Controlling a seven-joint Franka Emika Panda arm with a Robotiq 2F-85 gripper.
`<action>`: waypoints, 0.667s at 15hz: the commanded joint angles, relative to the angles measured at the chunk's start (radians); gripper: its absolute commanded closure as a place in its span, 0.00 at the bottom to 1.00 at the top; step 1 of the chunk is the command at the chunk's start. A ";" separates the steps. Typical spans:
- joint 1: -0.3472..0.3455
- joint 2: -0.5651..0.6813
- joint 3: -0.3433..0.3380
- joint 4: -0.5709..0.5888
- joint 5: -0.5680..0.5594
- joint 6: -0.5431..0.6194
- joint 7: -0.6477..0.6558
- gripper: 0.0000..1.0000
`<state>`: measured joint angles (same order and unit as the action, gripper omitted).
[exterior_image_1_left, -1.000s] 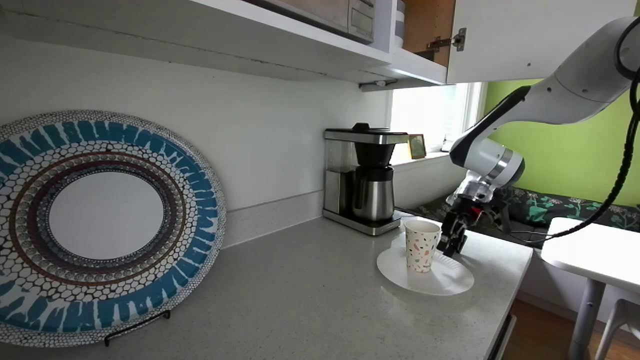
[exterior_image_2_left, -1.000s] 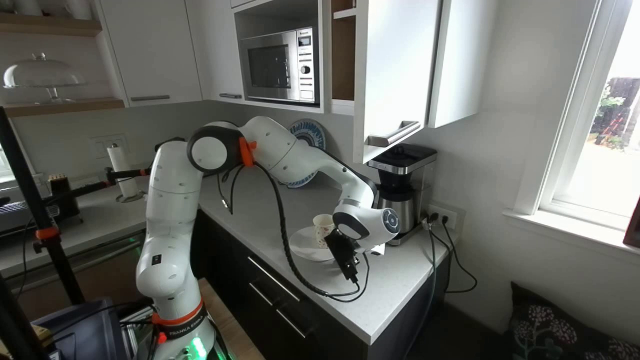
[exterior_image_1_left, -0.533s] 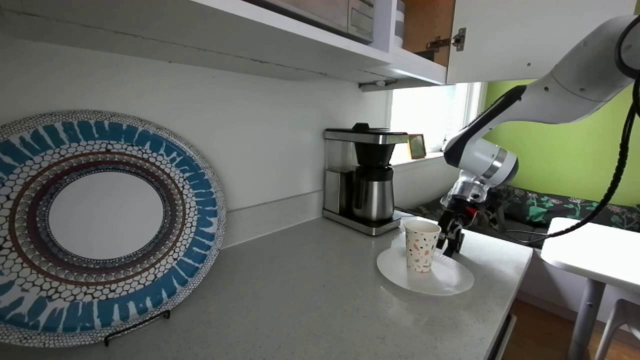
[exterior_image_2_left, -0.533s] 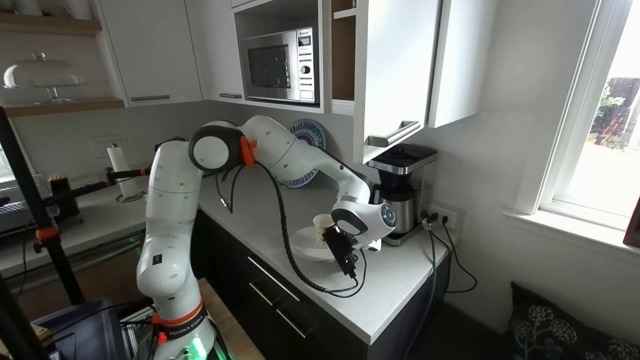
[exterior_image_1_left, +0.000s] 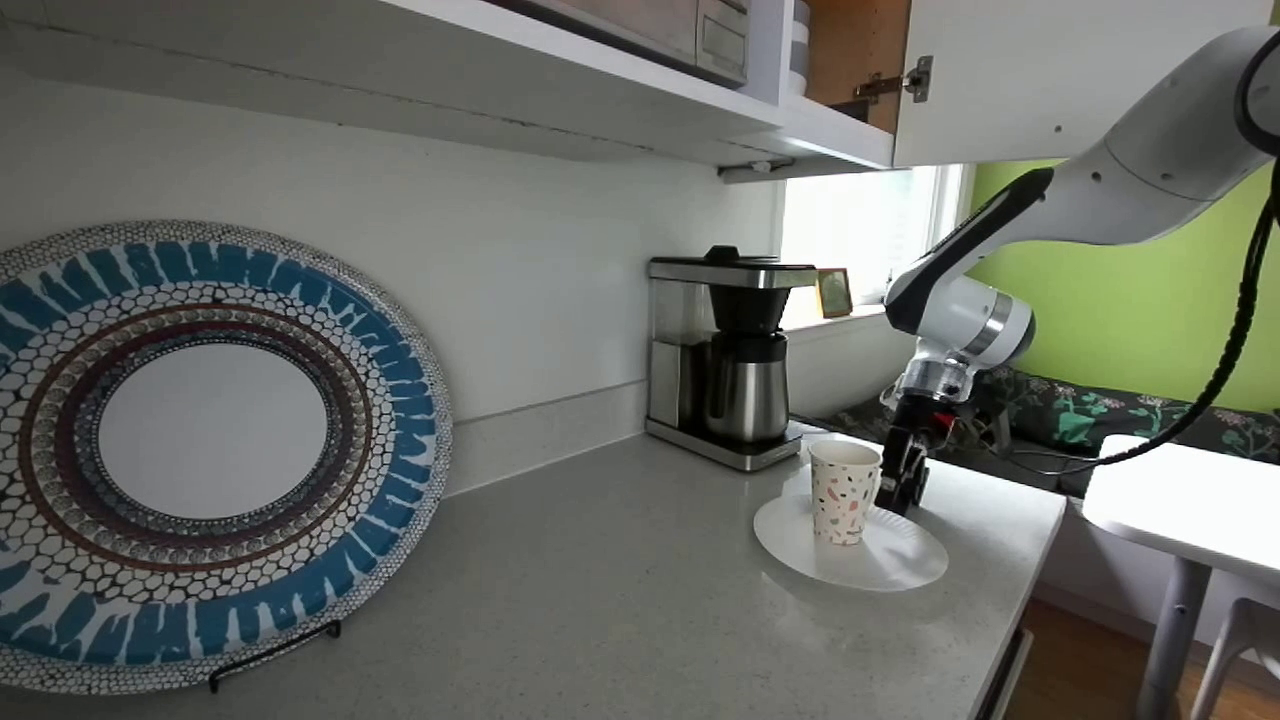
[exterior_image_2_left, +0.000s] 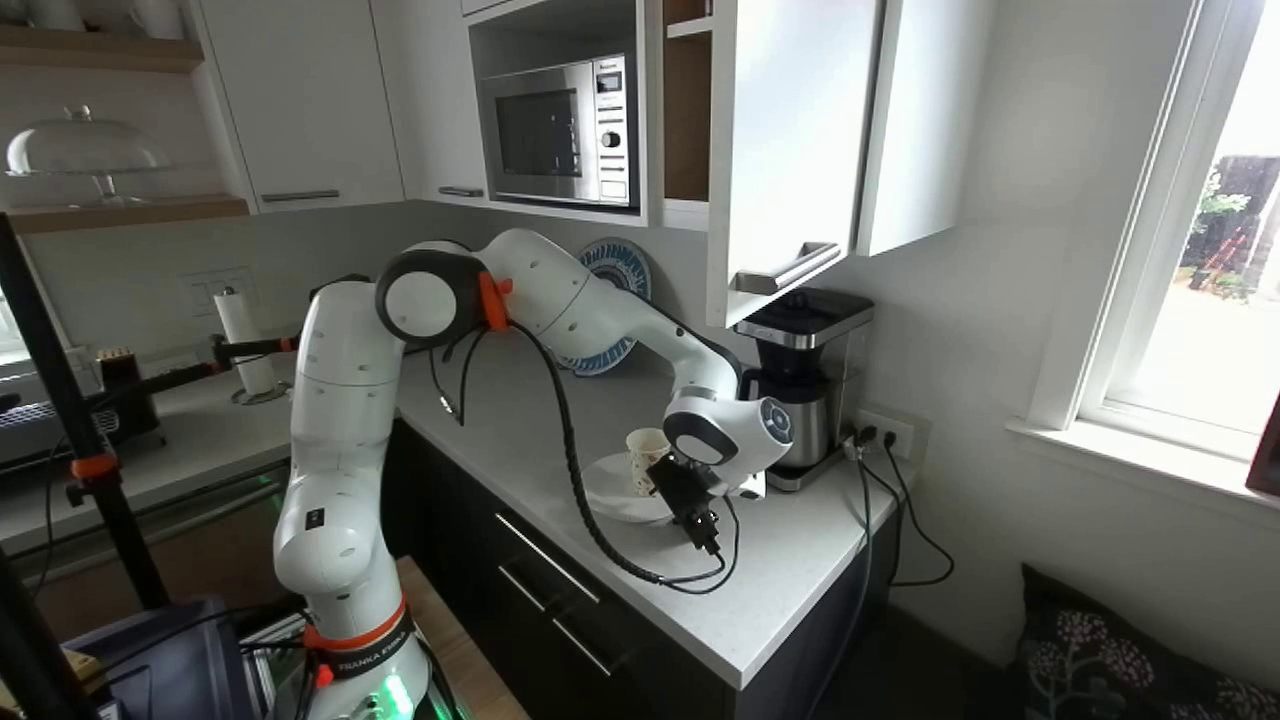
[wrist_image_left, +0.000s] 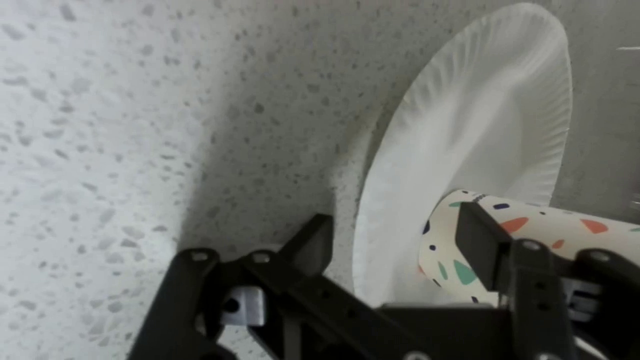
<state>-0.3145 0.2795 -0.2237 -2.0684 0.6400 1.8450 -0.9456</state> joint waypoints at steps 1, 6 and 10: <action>0.005 0.018 0.016 -0.031 -0.037 0.039 0.007 0.37; 0.007 0.015 0.026 -0.033 -0.038 0.028 0.010 0.34; 0.009 0.013 0.032 -0.034 -0.048 0.028 0.014 0.37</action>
<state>-0.3135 0.2766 -0.2090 -2.0687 0.6172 1.8498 -0.9445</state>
